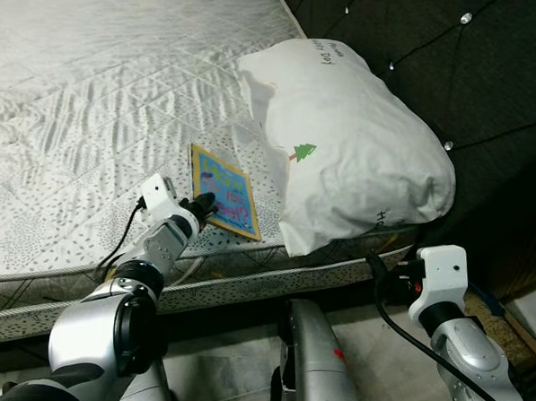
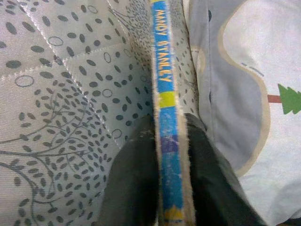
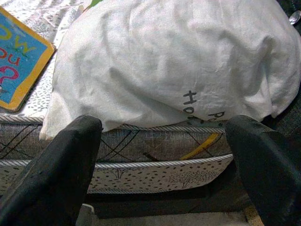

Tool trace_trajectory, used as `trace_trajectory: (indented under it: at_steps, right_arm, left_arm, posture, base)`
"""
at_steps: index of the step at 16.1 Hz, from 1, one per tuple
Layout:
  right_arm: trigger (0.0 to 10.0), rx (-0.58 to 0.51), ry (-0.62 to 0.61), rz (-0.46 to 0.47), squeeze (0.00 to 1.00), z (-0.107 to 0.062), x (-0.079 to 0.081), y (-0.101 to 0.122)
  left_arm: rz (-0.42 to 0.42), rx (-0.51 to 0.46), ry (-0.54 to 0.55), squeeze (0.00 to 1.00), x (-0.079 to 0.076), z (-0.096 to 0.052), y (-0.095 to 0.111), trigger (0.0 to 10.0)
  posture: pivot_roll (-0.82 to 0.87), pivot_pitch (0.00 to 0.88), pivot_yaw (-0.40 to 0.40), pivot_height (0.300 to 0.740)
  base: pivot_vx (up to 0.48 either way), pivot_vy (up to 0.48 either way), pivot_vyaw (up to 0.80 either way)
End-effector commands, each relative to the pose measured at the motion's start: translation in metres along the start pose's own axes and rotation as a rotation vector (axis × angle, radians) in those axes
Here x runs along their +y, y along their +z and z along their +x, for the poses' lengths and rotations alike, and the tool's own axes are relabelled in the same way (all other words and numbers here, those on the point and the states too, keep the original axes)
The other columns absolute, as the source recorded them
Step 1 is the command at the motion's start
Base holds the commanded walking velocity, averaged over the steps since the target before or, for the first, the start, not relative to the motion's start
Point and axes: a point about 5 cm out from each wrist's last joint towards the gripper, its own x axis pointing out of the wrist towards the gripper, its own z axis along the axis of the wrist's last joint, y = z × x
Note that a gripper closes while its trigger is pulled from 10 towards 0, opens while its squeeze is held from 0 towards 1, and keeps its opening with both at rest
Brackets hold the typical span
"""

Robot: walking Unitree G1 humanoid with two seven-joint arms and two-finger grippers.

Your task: Clean up the room

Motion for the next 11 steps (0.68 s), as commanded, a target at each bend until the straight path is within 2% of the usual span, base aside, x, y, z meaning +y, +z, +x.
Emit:
trace_trajectory:
  at_steps: [1,5,8,11]
  right_arm:
    - [10.0,-0.012,-0.015,-0.013,0.0,0.0,-0.005,0.006]
    - [10.0,-0.021,-0.013,-0.021,0.0,0.003,-0.006,0.009]
    - [10.0,-0.026,-0.016,-0.026,0.0,0.005,-0.007,0.011]
    - [10.0,-0.034,-0.015,-0.026,0.0,0.008,-0.005,0.012]
  left_arm:
    - [0.049,0.04,0.026,1.0,0.003,0.0,-0.003,10.0]
    - [0.098,0.073,0.07,1.0,0.011,-0.003,-0.004,10.0]
    - [0.127,0.05,0.092,1.0,0.014,-0.003,0.006,10.0]
    - [0.201,0.05,0.13,1.0,0.025,-0.007,0.018,10.0]
  posture:
    - [-0.27,0.059,-0.085,0.554]
    - [-0.28,0.051,-0.089,0.554]
    - [-0.28,0.045,-0.087,0.554]
    - [-0.28,0.04,-0.083,0.554]
  base:
    - [0.0,0.0,0.0]
    - [0.0,0.0,0.0]
    - [0.0,0.0,0.0]
    - [0.0,0.0,0.0]
